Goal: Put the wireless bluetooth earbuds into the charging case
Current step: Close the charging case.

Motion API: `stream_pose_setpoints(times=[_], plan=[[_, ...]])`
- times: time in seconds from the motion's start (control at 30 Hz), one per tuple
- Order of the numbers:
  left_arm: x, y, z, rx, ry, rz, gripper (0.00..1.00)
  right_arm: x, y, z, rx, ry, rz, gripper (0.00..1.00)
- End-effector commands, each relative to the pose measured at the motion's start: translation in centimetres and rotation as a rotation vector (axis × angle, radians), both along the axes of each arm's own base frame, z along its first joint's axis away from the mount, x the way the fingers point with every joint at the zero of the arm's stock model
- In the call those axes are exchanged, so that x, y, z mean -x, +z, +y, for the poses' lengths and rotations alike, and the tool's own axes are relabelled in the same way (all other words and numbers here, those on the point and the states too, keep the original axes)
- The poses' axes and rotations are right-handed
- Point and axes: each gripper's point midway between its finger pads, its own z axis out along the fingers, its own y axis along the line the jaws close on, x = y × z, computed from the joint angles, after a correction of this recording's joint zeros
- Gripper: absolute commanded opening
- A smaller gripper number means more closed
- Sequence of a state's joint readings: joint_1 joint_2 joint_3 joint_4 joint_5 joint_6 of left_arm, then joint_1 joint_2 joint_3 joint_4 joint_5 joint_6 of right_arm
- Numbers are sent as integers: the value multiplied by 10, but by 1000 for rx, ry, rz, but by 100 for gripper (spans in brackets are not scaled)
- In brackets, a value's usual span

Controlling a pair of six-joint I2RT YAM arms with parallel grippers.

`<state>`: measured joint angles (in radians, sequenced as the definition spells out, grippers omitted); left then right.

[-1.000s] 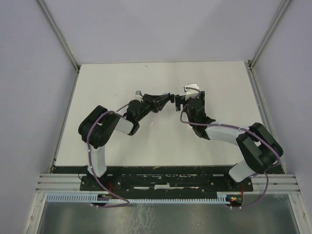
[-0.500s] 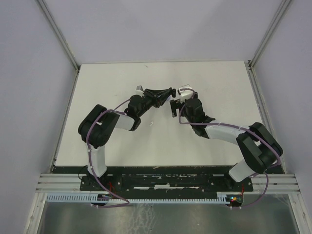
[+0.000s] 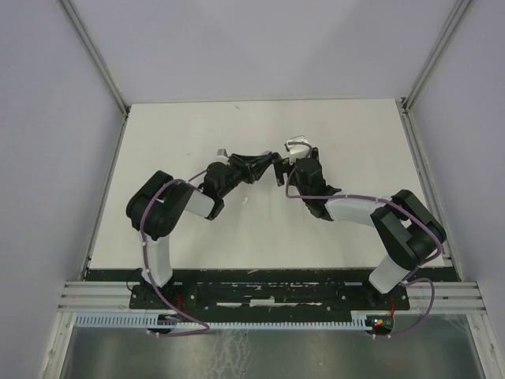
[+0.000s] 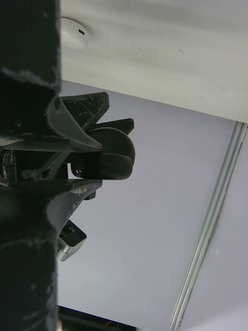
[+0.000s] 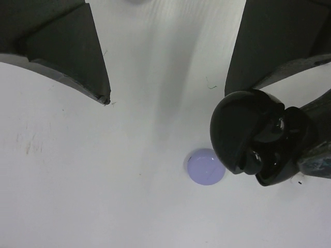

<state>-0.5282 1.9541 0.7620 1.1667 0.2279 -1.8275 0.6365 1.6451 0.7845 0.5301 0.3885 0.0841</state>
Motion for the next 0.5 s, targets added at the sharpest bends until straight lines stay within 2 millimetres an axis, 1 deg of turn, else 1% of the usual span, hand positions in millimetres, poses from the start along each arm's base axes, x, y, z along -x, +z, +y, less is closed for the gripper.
stream_pose_setpoints(times=[0.0, 0.2, 0.27, 0.33, 0.4, 0.47], plan=[[11, 15, -3, 30, -43, -72, 3, -15, 34, -12, -31, -95, -115, 100], [12, 8, -3, 24, -49, -62, 3, -16, 38, -18, -35, -114, -136, 99], [11, 7, -2, 23, -44, -61, 3, -14, 39, -23, -37, -134, -133, 99], [3, 7, 4, 13, -28, -65, 3, -10, 42, -30, -52, -162, -124, 100], [-9, 9, 12, -2, -17, -73, 3, -6, 44, -34, -58, -166, -101, 100], [-27, 11, 25, -40, 2, -104, 3, -3, 46, -38, -44, -171, -66, 99]])
